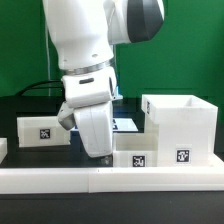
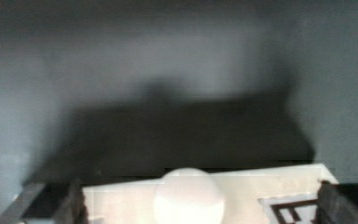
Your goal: Assemble drawer
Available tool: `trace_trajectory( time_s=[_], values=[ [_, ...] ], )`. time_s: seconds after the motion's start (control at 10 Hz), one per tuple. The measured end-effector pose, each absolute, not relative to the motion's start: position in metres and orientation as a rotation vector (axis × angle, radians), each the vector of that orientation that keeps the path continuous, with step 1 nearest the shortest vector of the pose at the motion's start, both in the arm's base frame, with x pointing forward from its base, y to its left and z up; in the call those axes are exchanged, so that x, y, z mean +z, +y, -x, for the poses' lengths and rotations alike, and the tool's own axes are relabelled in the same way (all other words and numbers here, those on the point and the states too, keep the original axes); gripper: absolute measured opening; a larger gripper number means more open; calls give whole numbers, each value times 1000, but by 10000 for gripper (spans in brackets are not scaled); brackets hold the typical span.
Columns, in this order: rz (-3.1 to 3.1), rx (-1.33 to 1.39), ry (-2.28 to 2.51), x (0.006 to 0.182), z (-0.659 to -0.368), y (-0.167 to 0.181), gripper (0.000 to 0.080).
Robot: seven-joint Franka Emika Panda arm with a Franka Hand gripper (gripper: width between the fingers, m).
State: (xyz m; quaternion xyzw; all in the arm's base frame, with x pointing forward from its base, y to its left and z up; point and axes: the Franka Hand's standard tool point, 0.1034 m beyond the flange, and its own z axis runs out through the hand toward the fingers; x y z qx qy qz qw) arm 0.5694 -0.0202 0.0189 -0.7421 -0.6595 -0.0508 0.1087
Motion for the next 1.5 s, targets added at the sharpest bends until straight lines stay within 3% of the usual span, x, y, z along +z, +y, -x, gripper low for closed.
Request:
trace_trajectory(
  time_s=[1.5],
  values=[
    [2148,-193,-2122,15,-576,-16,649]
  ],
)
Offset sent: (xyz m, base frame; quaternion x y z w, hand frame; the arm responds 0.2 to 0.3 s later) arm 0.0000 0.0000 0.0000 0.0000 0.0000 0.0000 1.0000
